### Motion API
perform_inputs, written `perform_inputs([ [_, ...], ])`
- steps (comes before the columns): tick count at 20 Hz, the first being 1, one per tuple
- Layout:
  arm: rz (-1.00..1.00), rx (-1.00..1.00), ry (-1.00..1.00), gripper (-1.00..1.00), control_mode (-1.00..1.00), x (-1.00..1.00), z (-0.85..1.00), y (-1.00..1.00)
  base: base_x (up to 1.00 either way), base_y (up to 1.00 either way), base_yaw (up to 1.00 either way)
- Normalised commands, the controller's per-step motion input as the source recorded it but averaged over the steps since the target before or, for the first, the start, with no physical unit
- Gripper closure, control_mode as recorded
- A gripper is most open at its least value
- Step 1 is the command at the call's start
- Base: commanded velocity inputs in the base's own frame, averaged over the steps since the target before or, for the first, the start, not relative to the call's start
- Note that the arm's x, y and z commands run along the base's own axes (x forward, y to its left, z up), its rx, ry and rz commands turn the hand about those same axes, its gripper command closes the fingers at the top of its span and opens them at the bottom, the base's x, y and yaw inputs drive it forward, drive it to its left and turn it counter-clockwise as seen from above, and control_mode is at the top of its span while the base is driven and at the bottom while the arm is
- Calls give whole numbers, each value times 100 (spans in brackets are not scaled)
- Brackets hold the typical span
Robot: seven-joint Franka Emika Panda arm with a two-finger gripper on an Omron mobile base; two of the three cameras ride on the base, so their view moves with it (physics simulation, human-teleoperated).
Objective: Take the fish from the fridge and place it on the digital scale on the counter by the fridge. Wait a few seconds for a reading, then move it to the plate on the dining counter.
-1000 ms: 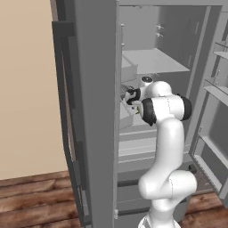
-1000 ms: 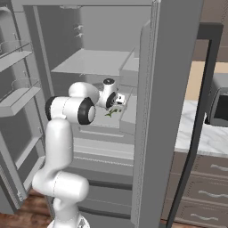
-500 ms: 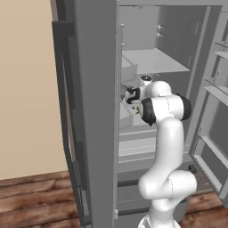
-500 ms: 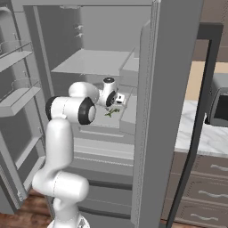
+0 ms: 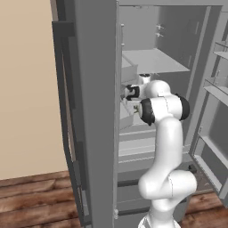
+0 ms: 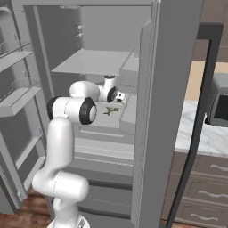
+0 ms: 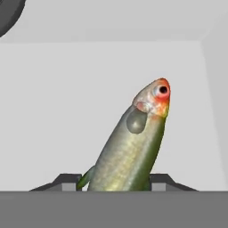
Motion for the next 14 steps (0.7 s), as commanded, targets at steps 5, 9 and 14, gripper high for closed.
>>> perform_inputs([
  [5, 1, 2, -6, 100, -100, -72, -19, -2, 0, 0, 0],
  [9, 1, 2, -11, 100, -100, -69, -12, -2, 0, 0, 0],
  [14, 0, 1, -5, 100, -100, -64, -28, -1, 0, 0, 0],
])
